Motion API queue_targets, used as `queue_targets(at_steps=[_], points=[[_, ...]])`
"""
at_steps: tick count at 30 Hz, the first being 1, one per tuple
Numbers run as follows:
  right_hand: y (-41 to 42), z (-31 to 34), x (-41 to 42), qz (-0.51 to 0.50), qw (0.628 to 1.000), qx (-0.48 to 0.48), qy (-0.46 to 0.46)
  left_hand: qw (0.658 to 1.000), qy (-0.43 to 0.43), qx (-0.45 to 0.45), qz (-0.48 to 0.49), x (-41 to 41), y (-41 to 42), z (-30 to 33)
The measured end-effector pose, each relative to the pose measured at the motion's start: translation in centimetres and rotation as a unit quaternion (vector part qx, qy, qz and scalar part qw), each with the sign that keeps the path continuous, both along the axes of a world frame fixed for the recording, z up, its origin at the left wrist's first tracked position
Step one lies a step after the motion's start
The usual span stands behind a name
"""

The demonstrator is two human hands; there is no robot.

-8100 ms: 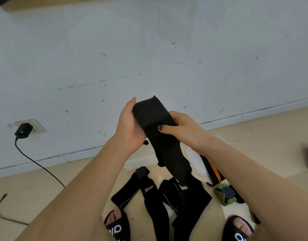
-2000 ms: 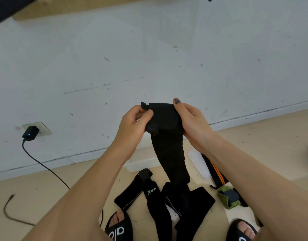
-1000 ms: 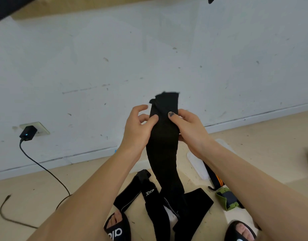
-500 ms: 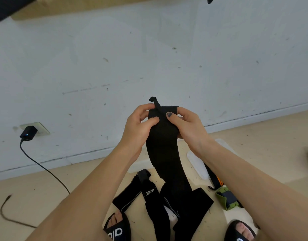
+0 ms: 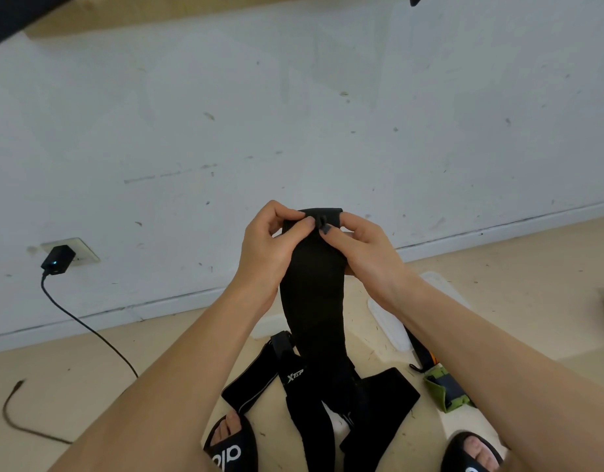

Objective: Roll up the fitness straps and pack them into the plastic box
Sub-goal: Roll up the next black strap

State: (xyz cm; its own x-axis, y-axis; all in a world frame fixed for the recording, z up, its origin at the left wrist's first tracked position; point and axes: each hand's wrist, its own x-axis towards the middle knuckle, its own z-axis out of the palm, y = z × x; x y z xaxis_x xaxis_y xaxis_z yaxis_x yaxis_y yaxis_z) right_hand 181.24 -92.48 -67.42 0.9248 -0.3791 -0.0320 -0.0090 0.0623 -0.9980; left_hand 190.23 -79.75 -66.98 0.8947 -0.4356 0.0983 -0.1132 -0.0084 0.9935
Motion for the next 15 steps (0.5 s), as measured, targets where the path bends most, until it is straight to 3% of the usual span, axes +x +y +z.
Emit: queue_targets(at_steps=[6, 10, 13, 15], points=[[0.3, 0.2, 0.0, 0.023, 0.999, 0.027, 0.004, 0.998, 0.050, -0.019, 0.021, 0.0, 0.3, 0.5], [0.2, 0.3, 0.0, 0.027, 0.999, 0.038, -0.002, 0.988, 0.147, -0.005, 0.037, -0.2, 0.2, 1.1], [0.2, 0.3, -0.2, 0.035, 0.998, 0.043, -0.018, 0.966, 0.256, -0.011, -0.041, 0.1, 0.6, 1.5], [0.2, 0.3, -0.2, 0.044, 0.998, 0.047, -0.024, 0.960, 0.268, -0.024, -0.072, 0.0, 0.9, 1.5]])
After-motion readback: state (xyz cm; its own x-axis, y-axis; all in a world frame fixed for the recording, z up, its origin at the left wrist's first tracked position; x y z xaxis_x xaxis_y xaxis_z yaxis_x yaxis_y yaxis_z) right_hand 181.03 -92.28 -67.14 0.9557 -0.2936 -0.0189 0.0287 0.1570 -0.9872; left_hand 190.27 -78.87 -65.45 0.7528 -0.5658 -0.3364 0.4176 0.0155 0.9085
